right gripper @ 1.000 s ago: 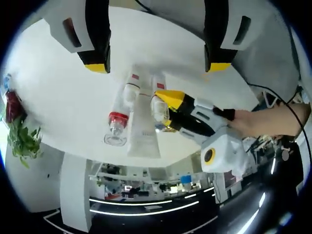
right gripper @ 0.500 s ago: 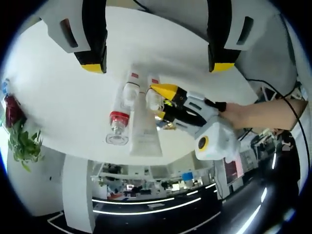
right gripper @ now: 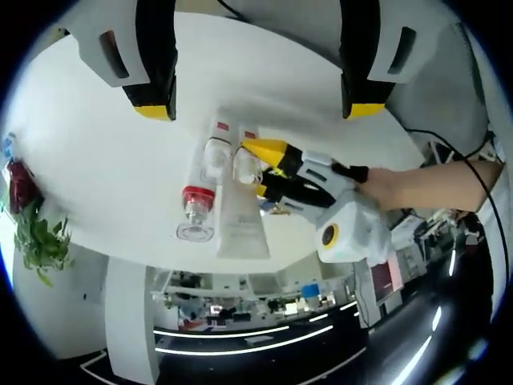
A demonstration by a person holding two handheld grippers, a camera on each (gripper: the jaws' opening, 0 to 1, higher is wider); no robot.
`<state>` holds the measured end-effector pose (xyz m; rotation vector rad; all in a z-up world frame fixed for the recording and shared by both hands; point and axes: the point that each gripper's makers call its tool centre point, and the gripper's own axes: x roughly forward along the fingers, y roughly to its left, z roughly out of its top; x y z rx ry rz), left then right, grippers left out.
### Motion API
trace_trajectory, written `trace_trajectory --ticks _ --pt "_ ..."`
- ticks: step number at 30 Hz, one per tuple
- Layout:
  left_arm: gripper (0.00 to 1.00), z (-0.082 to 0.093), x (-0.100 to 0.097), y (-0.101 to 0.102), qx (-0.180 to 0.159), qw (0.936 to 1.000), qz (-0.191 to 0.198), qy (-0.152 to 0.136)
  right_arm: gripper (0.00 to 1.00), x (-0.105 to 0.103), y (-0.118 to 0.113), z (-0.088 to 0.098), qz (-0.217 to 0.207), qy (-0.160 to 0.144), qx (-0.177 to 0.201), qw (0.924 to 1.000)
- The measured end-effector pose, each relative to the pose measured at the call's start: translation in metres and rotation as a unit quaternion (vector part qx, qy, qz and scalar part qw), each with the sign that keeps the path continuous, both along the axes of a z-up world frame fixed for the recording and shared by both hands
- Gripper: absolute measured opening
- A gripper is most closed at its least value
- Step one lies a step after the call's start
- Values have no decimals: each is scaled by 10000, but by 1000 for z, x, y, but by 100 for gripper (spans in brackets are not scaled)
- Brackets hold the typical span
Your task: Arrange the skincare products in the storage area until every visible bottle or jar stands upright without overlapping.
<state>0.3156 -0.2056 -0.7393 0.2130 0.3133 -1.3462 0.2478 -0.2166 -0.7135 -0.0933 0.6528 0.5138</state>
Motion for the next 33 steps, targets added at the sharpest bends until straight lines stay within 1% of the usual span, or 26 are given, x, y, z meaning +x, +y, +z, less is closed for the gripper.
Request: trace_trajectory --ticks 10,13,16,22,27,30,33 --pt "18 0 -2 5 -14 10000 14 80 83 0 0 -2 1 41 1 10000" --pt "22 -1 -3 6 5 10000 -9 93 83 -1 0 -2 8 49 0 10000" --pt "23 -1 -6 4 55 10000 -55 55 83 -1 0 -2 6 52 -4 10000" --pt "24 -1 -4 4 87 10000 -46 12 83 0 0 -2 11 48 -13 10000" --pt "24 -8 -3 9 211 9998 -56 -11 83 0 0 -2 9 39 -22 10000" --pt "25 -8 -3 12 223 9997 -32 -4 83 -1 0 -2 19 39 -31 10000" --pt "26 -11 -1 15 307 9995 -22 -26 83 -1 0 -2 23 36 -45 10000"
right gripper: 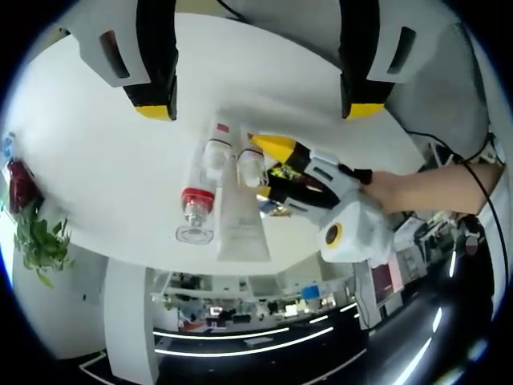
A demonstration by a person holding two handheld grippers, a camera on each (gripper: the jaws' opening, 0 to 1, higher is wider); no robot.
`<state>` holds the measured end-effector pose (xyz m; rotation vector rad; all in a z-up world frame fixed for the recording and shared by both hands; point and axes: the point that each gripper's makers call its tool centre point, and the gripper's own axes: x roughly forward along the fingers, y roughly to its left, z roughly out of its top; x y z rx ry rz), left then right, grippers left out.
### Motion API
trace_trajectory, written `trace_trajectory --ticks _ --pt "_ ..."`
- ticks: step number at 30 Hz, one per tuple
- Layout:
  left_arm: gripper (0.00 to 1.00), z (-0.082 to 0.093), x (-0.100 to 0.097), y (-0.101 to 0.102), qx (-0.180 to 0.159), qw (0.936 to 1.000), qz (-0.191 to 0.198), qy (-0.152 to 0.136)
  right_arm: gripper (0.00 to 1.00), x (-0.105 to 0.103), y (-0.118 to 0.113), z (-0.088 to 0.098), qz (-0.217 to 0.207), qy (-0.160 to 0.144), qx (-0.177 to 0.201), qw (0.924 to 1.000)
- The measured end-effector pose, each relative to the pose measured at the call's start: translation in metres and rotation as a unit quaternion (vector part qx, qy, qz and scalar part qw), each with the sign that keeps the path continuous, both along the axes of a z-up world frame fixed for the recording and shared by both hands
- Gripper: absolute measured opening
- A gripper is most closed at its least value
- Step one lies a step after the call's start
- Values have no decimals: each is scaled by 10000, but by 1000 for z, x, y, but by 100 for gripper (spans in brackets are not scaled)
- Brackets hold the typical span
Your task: Arrange the skincare products in the storage area until every visible bottle or jar stands upright without overlapping.
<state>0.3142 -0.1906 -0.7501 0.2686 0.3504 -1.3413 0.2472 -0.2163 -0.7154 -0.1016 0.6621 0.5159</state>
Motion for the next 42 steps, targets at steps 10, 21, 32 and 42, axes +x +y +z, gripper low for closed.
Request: trace_trajectory --ticks 10,21,32,42 --pt "32 -1 -7 10 252 9997 -8 34 84 0 -2 -2 -10 24 -74 10000" --pt "41 14 -15 31 325 9987 346 167 89 2 -5 2 -46 -142 -243 9996" --pt "61 29 -26 65 253 9901 1293 492 92 2 -5 4 -4 -226 -305 9993" --pt "75 34 -40 106 225 9724 2209 714 92 0 -2 9 138 -349 -436 9983"
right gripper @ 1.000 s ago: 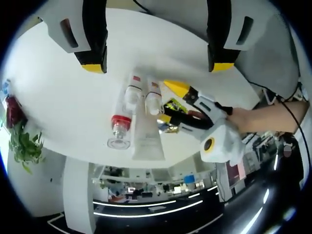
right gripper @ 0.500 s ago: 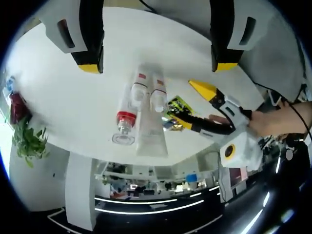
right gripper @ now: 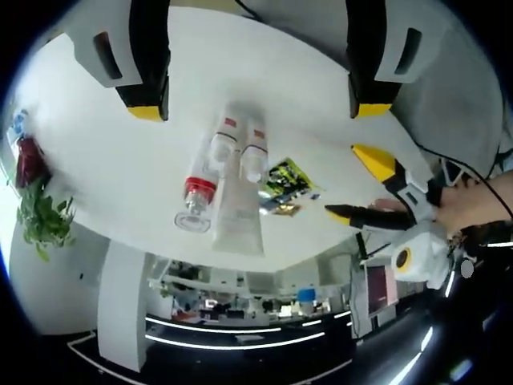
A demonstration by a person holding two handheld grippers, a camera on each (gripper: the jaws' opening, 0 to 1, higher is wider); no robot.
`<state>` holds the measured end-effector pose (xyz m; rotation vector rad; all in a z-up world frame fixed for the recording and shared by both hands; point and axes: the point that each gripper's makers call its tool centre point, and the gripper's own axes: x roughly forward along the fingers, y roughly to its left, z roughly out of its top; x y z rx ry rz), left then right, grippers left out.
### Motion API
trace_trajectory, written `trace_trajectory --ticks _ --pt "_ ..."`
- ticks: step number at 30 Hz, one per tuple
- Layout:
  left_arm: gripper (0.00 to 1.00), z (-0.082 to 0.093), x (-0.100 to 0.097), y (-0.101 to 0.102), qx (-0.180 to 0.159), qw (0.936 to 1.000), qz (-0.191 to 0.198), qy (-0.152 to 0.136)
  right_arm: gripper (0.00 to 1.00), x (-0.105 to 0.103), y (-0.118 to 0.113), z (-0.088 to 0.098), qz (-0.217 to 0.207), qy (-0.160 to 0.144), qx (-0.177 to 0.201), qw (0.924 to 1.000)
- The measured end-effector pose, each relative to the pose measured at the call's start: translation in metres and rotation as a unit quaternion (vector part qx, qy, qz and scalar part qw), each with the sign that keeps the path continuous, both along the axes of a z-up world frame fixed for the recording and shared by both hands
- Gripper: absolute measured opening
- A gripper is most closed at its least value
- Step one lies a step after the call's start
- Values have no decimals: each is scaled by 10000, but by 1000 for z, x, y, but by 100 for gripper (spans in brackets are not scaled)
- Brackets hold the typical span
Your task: Arrange the skincare products in the storage area until every visible bottle or jar stands upright without overlapping.
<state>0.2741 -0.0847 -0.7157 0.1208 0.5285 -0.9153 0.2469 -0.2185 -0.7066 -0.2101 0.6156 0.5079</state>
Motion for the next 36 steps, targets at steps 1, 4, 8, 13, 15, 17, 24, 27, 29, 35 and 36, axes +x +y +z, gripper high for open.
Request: trace_trajectory --ticks 1,4,8,13,15,17,24,27,29,35,36 --pt "76 1 -2 4 15 9999 104 15 92 0 0 0 11 -12 -12 10000" --pt "79 4 -6 14 24 9995 312 60 93 0 3 1 79 -45 -44 9999" --pt "82 8 -14 28 -12 9979 630 181 93 -1 5 2 162 -103 -100 9998" --pt "89 12 -23 50 70 9948 998 192 93 -1 6 3 201 -136 -97 9997" --pt "91 14 -28 54 118 9934 1118 238 93 -1 6 3 202 -148 -82 9997" --pt "92 16 -31 62 105 9919 1237 261 93 0 5 3 210 -179 -120 9995" --pt "96 20 -42 82 133 9873 1549 326 93 -1 7 6 271 -270 -173 9991" --pt "98 18 -47 91 138 9854 1660 363 93 0 7 5 277 -282 -162 9991" --pt "98 17 -51 99 174 9834 1764 384 93 0 7 6 283 -288 -163 9991" --pt "98 15 -63 115 192 9776 2056 411 92 0 8 5 322 -276 -213 9989" --pt "98 14 -64 119 197 9768 2094 412 92 -1 8 5 328 -272 -234 9988"
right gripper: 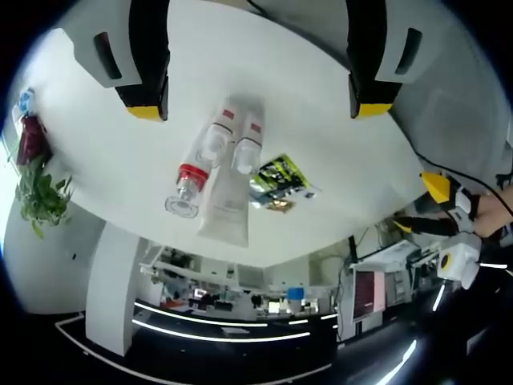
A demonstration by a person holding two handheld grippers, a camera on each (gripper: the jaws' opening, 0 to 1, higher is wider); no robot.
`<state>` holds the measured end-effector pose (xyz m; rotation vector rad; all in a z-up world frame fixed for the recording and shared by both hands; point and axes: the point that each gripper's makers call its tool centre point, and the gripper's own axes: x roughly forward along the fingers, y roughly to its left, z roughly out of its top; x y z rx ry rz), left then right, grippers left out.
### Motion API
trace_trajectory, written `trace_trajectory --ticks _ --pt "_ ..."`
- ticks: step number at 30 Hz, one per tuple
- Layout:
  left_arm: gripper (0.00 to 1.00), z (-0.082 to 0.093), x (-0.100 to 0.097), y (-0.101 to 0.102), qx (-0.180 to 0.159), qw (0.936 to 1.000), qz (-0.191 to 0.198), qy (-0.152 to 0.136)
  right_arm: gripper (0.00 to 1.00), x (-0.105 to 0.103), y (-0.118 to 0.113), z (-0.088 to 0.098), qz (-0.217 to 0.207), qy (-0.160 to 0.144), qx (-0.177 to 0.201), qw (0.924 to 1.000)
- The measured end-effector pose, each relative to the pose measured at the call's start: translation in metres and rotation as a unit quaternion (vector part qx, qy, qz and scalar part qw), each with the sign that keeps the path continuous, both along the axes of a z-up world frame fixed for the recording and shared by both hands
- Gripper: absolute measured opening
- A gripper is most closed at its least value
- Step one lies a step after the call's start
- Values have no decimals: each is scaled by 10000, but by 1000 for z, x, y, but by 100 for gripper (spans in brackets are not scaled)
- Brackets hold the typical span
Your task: Arrange the skincare products in the storage area until every visible bottle or jar stands upright without overlapping.
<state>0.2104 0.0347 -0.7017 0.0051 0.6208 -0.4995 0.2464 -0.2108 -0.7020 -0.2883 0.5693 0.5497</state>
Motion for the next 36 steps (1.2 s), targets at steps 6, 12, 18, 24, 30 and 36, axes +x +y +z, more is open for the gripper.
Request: trace_trajectory --ticks 6,12,18,24,30,36 --pt "97 -5 -1 13 -25 9999 119 3 92 -1 0 1 17 2 -36 10000" --pt "97 -7 -2 11 -50 9999 122 51 92 0 0 -1 17 8 -56 10000" --pt "97 -6 0 8 -51 9999 83 45 92 -1 0 0 11 15 -60 10000" --pt "96 -8 3 6 -16 10000 23 79 92 -1 0 -2 26 34 -76 10000" --pt "96 -9 6 -7 -32 9998 -135 134 91 -1 0 -2 31 34 -91 9999" --pt "96 -10 15 -16 7 9995 -254 182 91 -2 0 1 25 13 -71 10000"
